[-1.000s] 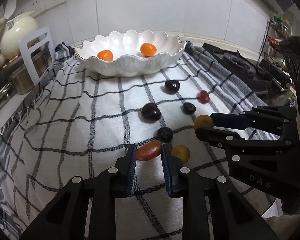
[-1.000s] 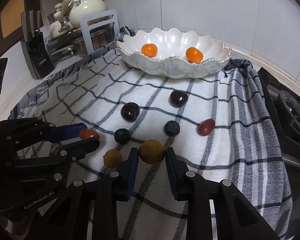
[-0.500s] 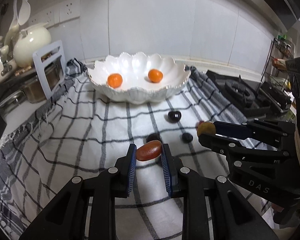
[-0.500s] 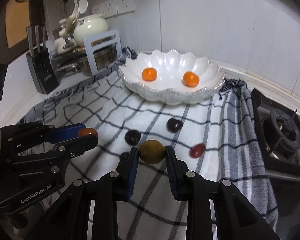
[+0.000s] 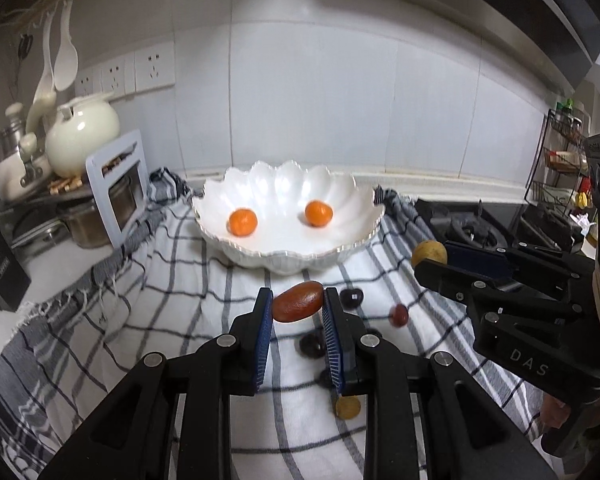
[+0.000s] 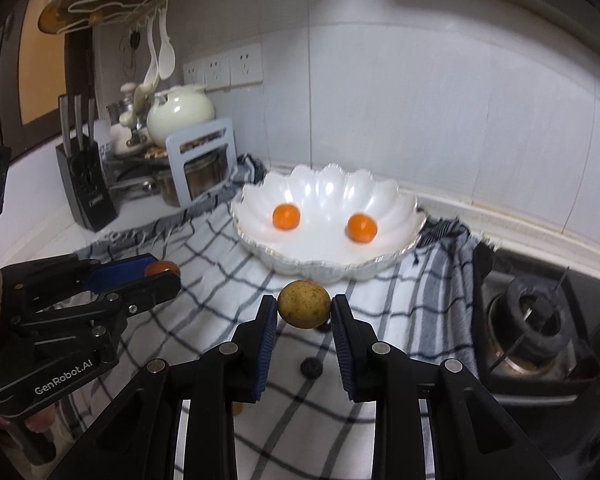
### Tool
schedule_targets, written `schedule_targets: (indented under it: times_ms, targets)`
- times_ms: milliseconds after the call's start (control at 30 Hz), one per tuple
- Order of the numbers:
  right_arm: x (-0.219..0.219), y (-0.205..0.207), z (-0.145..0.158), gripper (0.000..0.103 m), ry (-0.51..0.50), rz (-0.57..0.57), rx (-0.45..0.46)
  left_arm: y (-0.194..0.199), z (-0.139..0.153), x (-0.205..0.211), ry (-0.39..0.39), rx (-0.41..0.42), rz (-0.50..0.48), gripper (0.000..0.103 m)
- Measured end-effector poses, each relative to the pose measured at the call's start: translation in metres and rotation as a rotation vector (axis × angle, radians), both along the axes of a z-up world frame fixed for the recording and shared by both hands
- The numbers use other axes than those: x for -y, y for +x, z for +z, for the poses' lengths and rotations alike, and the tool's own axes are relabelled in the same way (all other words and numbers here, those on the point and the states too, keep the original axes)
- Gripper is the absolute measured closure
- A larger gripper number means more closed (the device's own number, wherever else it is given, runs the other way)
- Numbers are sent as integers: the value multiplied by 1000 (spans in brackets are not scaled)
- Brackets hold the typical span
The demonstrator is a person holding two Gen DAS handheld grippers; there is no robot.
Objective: Organize fruits
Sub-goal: 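Carry the date and yellow fruit over the bowl and release them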
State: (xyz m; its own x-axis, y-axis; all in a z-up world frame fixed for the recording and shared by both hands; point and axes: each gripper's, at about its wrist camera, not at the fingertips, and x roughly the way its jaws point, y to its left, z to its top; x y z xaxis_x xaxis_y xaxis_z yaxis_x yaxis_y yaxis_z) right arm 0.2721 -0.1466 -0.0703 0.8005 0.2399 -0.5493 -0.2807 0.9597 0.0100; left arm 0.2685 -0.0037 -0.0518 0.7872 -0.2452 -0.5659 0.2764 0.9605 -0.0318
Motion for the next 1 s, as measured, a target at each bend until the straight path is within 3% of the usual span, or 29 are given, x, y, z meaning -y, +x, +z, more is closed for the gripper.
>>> schedule_targets:
  times_ms: [533,800,1000]
  targets:
    - [10,18,42,73,-4,-42,138,25,52,6,12,147,3,77]
    - [14,40,60,73,1,-62,178,53,70,9,-3,167,16,77]
    - [15,66,65,73,-3,-66,176,81,73,9,-24,135,31,77]
